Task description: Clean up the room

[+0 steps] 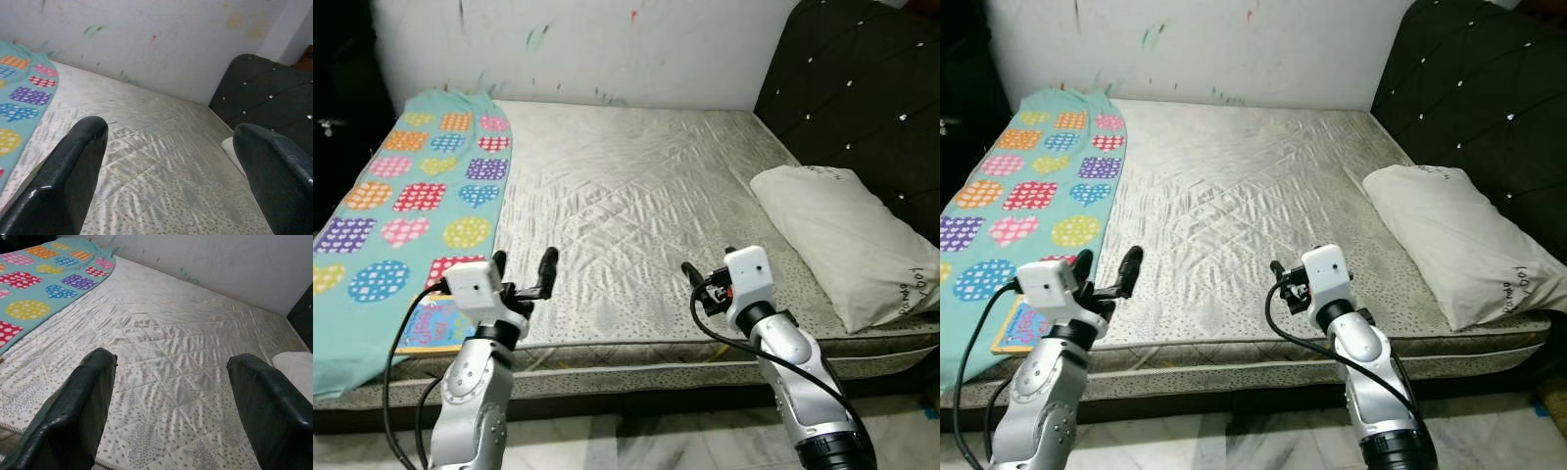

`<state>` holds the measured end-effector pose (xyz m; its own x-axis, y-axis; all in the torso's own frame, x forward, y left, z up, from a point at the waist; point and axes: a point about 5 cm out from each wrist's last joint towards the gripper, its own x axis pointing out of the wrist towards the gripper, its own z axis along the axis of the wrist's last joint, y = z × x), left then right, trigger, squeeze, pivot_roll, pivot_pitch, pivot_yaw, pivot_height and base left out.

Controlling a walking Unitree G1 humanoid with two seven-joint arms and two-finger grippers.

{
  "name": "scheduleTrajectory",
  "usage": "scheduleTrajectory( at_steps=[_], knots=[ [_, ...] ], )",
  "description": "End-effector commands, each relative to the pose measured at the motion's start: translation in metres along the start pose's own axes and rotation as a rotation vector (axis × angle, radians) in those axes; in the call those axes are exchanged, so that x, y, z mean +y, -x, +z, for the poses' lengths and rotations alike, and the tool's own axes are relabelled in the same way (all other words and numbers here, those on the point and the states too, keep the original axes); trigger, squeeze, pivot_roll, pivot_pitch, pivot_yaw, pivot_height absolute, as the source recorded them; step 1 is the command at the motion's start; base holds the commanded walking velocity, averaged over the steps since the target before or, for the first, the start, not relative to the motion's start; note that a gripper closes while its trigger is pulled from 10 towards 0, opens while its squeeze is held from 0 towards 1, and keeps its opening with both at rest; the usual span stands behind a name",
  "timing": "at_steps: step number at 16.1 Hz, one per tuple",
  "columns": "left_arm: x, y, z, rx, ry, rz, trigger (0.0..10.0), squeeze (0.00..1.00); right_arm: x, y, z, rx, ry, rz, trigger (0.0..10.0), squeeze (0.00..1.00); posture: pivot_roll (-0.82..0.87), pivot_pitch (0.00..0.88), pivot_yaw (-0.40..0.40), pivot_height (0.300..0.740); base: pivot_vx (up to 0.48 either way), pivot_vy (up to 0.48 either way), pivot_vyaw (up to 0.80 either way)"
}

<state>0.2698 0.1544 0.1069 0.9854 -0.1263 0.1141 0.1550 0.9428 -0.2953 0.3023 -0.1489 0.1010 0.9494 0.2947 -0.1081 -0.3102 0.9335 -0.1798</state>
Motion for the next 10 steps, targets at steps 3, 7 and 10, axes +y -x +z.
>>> scheduleTrajectory(
  at_steps=[3,7,10],
  knots=[
    [-0.0019,-0.0009,0.0048,-0.019,-0.007,-0.023,10.0,0.0,-0.0053,-0.0009,0.0062,-0.026,0.018,-0.013,10.0,0.0,-0.12,0.0,-0.068,0.74,0.315,0.0,0.0],
    [-0.001,-0.0017,0.005,-0.016,-0.009,-0.022,10.0,0.0,-0.0044,-0.0011,0.0058,-0.026,0.016,-0.012,10.0,0.0,-0.12,0.0,-0.065,0.74,0.32,0.0,0.0],
    [-0.0006,-0.0022,0.005,-0.015,-0.01,-0.023,10.0,0.0,-0.0042,-0.0012,0.0059,-0.027,0.014,-0.014,10.0,0.0,-0.12,0.0,-0.063,0.74,0.396,0.0,0.0]
  ],
)
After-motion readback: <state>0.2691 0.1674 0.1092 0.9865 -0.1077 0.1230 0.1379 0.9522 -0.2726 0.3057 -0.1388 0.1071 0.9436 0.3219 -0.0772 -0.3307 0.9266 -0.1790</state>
